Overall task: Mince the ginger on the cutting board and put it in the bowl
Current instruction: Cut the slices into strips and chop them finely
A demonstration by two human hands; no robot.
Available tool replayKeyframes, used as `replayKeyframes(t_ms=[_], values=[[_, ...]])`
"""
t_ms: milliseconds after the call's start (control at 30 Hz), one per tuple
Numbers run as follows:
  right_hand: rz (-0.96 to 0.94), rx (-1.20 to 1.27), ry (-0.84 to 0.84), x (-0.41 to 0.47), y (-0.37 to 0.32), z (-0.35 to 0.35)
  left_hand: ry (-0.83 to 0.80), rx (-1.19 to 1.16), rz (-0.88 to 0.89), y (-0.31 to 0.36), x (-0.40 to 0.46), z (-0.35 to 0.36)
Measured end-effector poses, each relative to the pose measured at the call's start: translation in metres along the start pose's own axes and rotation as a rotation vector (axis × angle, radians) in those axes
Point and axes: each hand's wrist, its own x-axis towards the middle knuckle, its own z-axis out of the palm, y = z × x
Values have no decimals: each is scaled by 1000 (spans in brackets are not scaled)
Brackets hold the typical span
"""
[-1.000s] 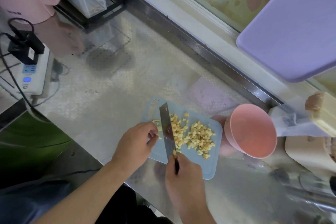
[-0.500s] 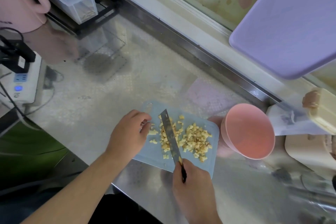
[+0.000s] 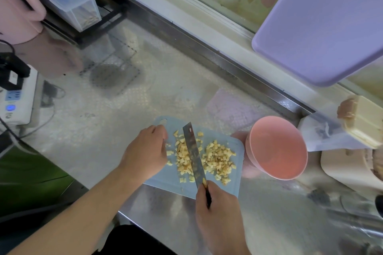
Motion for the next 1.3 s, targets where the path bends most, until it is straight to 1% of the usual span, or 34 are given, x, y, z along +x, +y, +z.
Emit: replayKeyframes(t_ms=[167, 233, 333, 400, 533, 567, 633, 733, 800, 933, 1033, 1100, 1200, 1300], values=[[8, 35, 22, 1, 1, 0, -35, 74, 19, 9, 4, -3], [8, 44, 29, 2, 1, 0, -38, 145, 43, 15, 7, -2], [1, 56, 45, 3, 3, -1, -16, 176, 42, 15, 9, 0], [-13, 57, 54, 3, 4, -2, 16, 103, 18, 10, 9, 0], [-28, 83, 73, 2, 5, -2, 83, -333, -131, -5, 4, -12], [-26, 93, 72, 2, 5, -1, 94, -403, -151, -8, 0, -16], [-20, 119, 52, 2, 3, 2, 74, -456, -154, -14, -8, -22], [-36, 148, 3, 1, -4, 11, -6, -490, -177, -21, -20, -23], [-48, 163, -17, -1, -10, 17, -24, -498, -188, -25, -25, -22], [-28, 222, -12, 0, -14, 25, 92, -528, -233, -31, -30, -22], [-59, 184, -13, 1, -15, 29, 127, -516, -249, -36, -34, -19], [-92, 166, -38, 2, -18, 34, 162, -470, -252, -37, -36, -19], [-115, 173, -99, 4, -25, 48, 259, -420, -248, -39, -38, -19], [-91, 153, -140, 2, -26, 64, 283, -408, -225, -41, -40, -18]])
